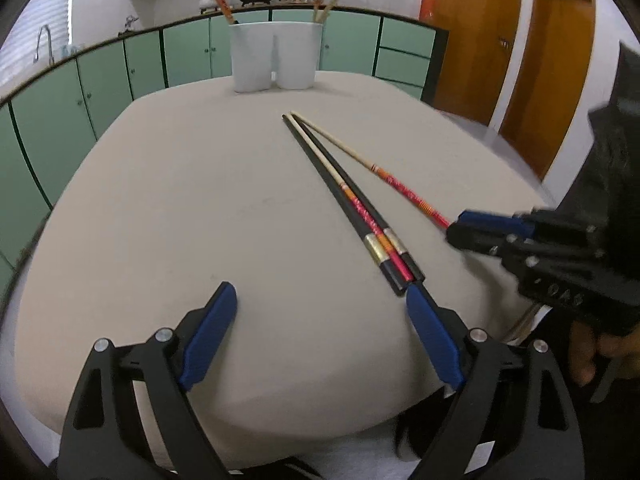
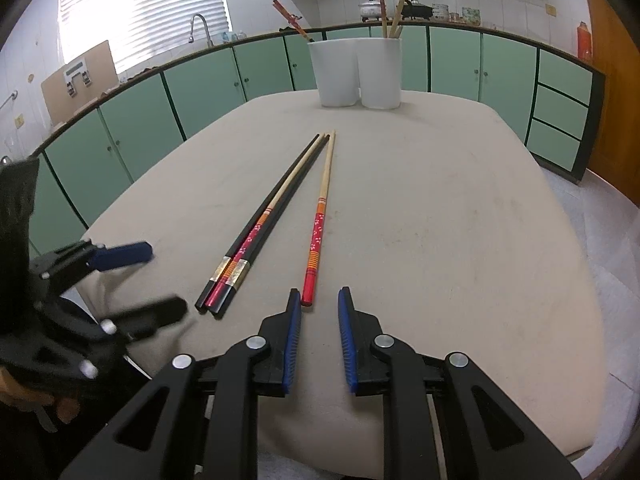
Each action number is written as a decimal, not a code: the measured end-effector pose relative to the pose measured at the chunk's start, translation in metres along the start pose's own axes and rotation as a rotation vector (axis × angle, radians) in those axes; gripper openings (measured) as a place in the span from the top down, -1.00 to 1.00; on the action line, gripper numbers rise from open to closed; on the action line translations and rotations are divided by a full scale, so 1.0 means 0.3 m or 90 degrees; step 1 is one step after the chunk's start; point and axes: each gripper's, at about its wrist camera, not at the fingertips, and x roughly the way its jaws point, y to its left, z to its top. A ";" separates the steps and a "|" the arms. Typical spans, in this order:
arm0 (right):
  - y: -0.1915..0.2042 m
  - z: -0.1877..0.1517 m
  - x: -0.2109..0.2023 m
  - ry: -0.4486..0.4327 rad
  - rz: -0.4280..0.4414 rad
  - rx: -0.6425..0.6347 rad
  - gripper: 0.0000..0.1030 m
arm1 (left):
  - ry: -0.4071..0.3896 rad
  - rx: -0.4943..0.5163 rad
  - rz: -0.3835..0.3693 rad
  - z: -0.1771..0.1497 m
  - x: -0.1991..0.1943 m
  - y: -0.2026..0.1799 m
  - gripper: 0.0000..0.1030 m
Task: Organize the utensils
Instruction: 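Grasp a red-orange chopstick with the right tool while the left tool grasps a black chopstick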
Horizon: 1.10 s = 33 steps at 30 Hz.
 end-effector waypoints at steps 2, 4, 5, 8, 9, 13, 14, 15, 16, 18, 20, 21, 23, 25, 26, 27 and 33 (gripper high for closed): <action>-0.001 0.000 0.000 0.000 0.000 -0.001 0.65 | 0.001 0.011 0.006 0.000 0.007 -0.011 -0.66; -0.003 0.001 0.000 0.001 0.001 0.000 0.65 | 0.002 0.016 0.016 0.002 0.013 -0.014 -0.70; -0.003 0.002 0.000 0.001 0.001 0.000 0.65 | 0.003 0.013 0.024 0.004 0.014 -0.011 -0.70; -0.003 0.003 0.000 0.000 0.001 0.000 0.65 | 0.003 -0.016 0.059 0.006 0.012 0.024 -0.70; -0.003 0.002 0.000 0.000 0.001 0.001 0.65 | 0.003 -0.032 0.064 0.007 0.008 0.044 -0.70; 0.004 0.003 0.002 -0.002 -0.002 -0.005 0.64 | -0.011 -0.045 0.019 0.010 -0.009 0.055 -0.68; 0.007 0.005 0.006 -0.002 -0.003 -0.009 0.64 | -0.010 -0.039 0.016 0.007 -0.007 0.045 -0.68; 0.008 0.006 0.010 -0.003 -0.004 -0.011 0.64 | -0.007 -0.025 0.019 0.006 0.002 0.028 -0.67; 0.009 0.009 0.014 -0.003 -0.006 -0.013 0.64 | -0.007 -0.015 0.024 0.005 0.008 0.016 -0.67; 0.008 0.013 0.019 -0.003 -0.008 -0.015 0.66 | -0.008 -0.007 0.029 0.010 0.021 -0.002 -0.67; 0.000 0.014 0.018 -0.004 -0.010 -0.006 0.75 | -0.008 -0.015 0.026 0.019 0.026 -0.003 -0.67; -0.005 0.013 0.017 -0.004 -0.009 0.000 0.78 | -0.008 -0.019 0.025 0.019 0.026 0.001 -0.67; -0.010 0.010 0.013 -0.004 -0.009 0.004 0.78 | -0.009 -0.023 0.027 0.018 0.026 0.003 -0.66; -0.010 0.010 0.013 -0.004 -0.009 0.004 0.78 | -0.010 -0.025 0.043 0.018 0.028 0.009 -0.56; -0.010 0.010 0.013 -0.004 -0.009 0.004 0.78 | -0.010 -0.030 0.047 0.017 0.027 0.016 -0.55; -0.010 0.010 0.013 -0.004 -0.009 0.003 0.78 | -0.010 -0.032 0.058 0.016 0.026 0.019 -0.51; -0.004 0.012 0.014 -0.005 -0.008 0.003 0.77 | -0.019 -0.046 0.044 0.022 0.016 0.036 -0.37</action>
